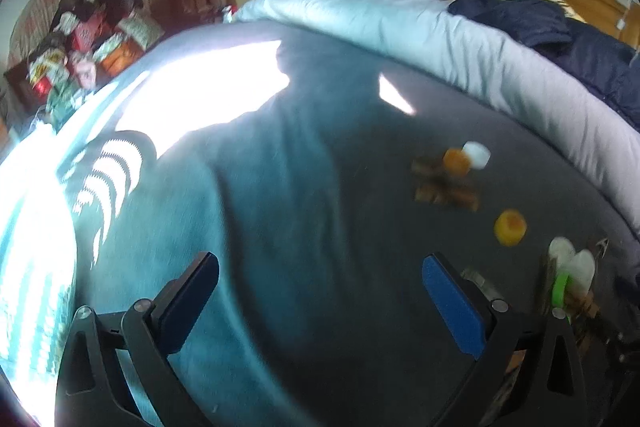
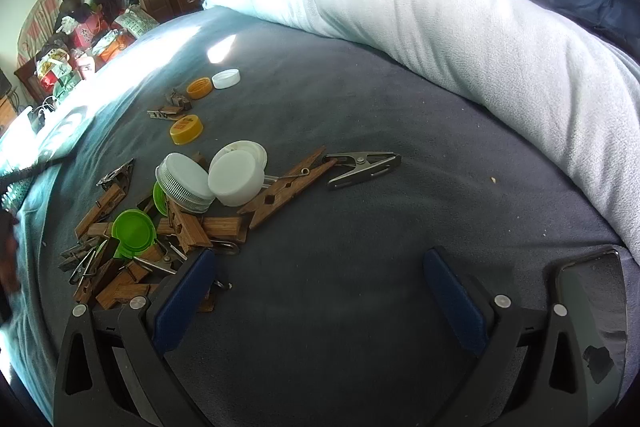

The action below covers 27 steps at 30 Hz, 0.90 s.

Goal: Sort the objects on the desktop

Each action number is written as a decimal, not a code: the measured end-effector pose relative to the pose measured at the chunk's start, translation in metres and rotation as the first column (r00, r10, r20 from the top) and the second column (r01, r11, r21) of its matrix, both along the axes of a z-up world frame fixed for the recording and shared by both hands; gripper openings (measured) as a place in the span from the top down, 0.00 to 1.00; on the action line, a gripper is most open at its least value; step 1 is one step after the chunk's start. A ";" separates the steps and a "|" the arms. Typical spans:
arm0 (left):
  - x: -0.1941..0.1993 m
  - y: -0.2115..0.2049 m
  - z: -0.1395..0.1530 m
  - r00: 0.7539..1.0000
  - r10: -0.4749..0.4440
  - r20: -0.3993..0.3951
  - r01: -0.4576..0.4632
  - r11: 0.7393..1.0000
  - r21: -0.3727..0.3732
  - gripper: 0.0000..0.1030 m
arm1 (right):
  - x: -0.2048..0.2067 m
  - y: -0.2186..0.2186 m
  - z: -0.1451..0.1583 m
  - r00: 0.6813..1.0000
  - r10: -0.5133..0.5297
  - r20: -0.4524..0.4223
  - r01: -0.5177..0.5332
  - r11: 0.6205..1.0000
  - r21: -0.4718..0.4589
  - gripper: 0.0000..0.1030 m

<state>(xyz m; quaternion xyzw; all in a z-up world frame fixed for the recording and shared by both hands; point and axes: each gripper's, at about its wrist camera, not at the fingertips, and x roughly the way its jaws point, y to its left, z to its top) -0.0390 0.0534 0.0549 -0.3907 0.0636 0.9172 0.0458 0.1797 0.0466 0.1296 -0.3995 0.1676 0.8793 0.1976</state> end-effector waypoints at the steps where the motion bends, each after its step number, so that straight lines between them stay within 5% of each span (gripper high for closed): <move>1: -0.010 0.014 0.003 0.999 -0.053 -0.009 0.053 0.998 -0.021 0.01 | 0.000 0.000 0.000 1.000 0.000 -0.001 0.000 1.000 -0.001 0.00; 4: -0.045 0.052 -0.005 0.982 -0.186 0.022 0.187 0.979 -0.081 0.01 | 0.001 0.000 0.000 1.000 0.000 -0.001 0.000 1.000 0.000 0.00; 17: -0.110 0.116 -0.041 0.932 -0.353 0.088 0.362 0.922 -0.139 0.03 | 0.000 0.000 0.000 1.000 0.000 -0.002 0.000 1.000 0.006 0.00; 19: -0.115 0.120 -0.048 0.929 -0.357 0.101 0.368 0.921 -0.129 0.15 | -0.002 0.000 0.000 1.000 -0.001 0.005 0.001 1.000 0.002 0.00; 22: -0.121 0.124 -0.057 0.907 -0.404 0.120 0.410 0.911 -0.033 0.54 | 0.006 0.001 0.007 0.999 -0.039 0.004 0.039 0.999 -0.010 0.00; 25: -0.120 0.123 -0.056 0.916 -0.387 0.101 0.392 0.919 -0.033 0.65 | 0.013 0.000 0.025 0.997 -0.078 0.015 0.075 0.988 0.139 0.17; 27: -0.120 0.121 -0.057 0.925 -0.369 0.093 0.373 0.928 -0.022 0.67 | 0.012 0.006 0.045 0.994 -0.106 -0.007 0.105 0.971 0.213 0.17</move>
